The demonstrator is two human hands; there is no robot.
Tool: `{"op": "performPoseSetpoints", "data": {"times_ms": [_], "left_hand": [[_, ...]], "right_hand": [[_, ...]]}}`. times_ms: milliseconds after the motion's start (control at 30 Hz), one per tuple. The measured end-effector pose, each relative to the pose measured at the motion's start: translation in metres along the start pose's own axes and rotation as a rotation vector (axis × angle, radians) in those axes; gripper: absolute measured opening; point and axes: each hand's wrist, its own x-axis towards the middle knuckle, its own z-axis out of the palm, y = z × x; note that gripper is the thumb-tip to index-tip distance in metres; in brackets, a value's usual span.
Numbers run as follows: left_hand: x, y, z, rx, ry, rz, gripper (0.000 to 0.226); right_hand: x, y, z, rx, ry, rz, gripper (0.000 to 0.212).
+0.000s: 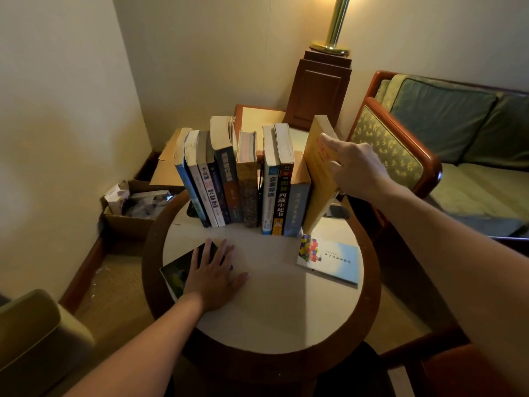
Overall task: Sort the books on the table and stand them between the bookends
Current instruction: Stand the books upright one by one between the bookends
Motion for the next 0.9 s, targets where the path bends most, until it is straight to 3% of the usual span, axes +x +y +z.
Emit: {"op": "performPoseSetpoints", "data": {"times_ms": [67,300,533,700,900], "left_hand": [[0.003,0.000,0.001,0.006,0.005,0.001,0.084],[0.008,0.004,0.003,0.004,0.034,0.014,0.083],[0.011,0.004,0.008,0.010,0.082,0.018,0.085],[0.011,0.005,0.006,0.019,0.063,0.018,0.084],[0.011,0.005,0.007,0.039,0.072,0.031,0.086]], "right_hand": [[0.005,0.001,0.009,0.044,-0.038,0.063,0.070],[0.026,-0.003,0.026,0.304,-0.216,0.304,0.056],[0.026,-0.003,0.036,0.386,-0.288,0.361,0.069],[0.004,0.006,0.039,0.344,-0.155,0.284,0.082],[-0.047,0.028,0.059,0.303,0.092,0.114,0.066]]}}
